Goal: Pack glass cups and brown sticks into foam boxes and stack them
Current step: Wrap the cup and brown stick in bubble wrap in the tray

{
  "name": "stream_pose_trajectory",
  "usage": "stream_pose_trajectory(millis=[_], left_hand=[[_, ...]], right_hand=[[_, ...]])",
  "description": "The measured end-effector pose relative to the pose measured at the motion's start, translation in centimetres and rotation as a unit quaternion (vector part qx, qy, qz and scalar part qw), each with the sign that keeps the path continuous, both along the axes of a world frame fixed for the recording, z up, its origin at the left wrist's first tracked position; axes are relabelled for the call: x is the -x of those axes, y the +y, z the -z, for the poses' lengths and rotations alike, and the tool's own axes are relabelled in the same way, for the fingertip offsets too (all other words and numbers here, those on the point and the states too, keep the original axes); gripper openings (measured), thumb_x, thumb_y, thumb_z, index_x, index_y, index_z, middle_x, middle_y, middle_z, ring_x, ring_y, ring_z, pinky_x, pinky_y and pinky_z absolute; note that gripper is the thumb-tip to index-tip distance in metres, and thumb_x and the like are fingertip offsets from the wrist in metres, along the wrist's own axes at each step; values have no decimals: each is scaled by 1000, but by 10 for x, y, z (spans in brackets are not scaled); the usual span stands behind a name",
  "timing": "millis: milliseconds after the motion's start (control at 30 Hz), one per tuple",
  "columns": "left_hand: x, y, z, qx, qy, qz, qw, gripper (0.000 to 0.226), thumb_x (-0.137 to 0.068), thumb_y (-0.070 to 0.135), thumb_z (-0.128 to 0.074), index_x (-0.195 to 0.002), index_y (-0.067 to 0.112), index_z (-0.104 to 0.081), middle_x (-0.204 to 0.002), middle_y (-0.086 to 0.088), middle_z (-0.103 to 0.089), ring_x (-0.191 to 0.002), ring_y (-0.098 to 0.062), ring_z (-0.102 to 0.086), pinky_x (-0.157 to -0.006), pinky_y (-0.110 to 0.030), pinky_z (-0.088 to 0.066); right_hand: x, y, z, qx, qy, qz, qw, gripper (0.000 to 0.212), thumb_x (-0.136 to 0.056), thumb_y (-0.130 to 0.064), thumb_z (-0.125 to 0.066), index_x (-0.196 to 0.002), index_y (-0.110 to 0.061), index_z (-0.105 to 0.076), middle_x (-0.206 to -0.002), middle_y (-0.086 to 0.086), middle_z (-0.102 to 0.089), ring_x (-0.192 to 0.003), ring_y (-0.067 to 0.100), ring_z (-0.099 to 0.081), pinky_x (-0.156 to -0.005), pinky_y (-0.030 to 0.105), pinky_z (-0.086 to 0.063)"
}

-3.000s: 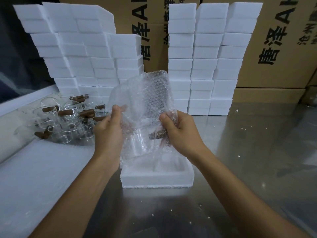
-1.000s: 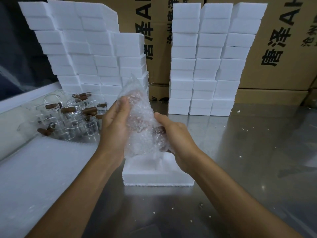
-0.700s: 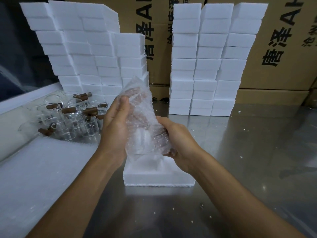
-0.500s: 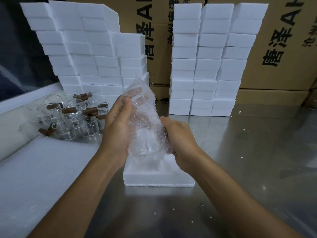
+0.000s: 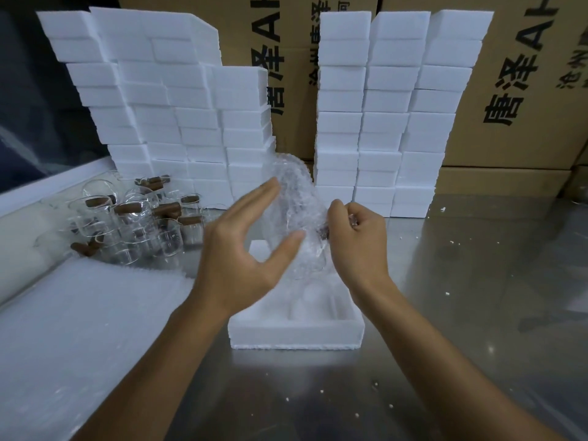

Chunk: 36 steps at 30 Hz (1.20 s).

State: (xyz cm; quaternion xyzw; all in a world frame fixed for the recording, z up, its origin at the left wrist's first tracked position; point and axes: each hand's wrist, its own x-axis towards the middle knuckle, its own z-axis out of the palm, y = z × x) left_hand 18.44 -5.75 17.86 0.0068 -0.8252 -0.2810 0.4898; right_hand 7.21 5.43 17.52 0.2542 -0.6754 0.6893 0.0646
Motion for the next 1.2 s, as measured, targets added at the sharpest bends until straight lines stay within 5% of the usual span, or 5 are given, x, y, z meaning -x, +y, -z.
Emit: stream_pose_trajectory(millis=[233, 667, 967, 1067, 1200], left_hand=[[2, 7, 5, -90, -139, 54, 985, 102, -50, 67, -85, -139, 29, -53, -135, 15, -59, -124, 2, -54, -106, -24, -45], [6, 15, 2, -26, -139, 86, 986, 32, -74, 38, -84, -61, 31, -55, -53, 13, -49, -51, -7, -45, -52, -17, -35], [1, 3, -1, -111, -220, 242, 939, 27, -79, 18, -80, -57, 32, -71, -50, 12, -57, -50, 0, -49, -55, -15, -38], [2, 6, 2, -81, -135, 140, 978, 24, -74, 37, -84, -73, 15, -76, -63, 4, -64, -56, -7, -55, -56, -24, -46], [12, 15, 11, -155, 30, -45, 986, 56, -65, 42, -88, -112, 31, -62, -122, 7, -52, -112, -7, -55, -85, -20, -51]], right_hand=[[-3, -2, 1, 11, 40, 9, 999, 42, -95, -24, -51, -73, 12, -48, -60, 17, -50, -51, 7, -43, -50, 25, -37], [-9, -1, -5, 37, 90, 21, 995, 43, -97, -22, -53, -60, -9, -36, -50, -9, -34, -51, 7, -33, -50, 25, -32], [-18, -6, -4, 54, 97, -30, 993, 45, -97, -16, -55, -58, -16, -32, -50, -11, -30, -50, 6, -30, -50, 24, -30], [-14, -3, -5, 70, 41, -43, 996, 43, -99, -18, -54, -59, -11, -39, -52, -4, -40, -52, 9, -40, -53, 25, -36], [-7, 3, -11, 75, -99, -104, 987, 38, -101, -30, -53, -69, -11, -47, -60, 0, -44, -54, 12, -41, -53, 23, -35]])
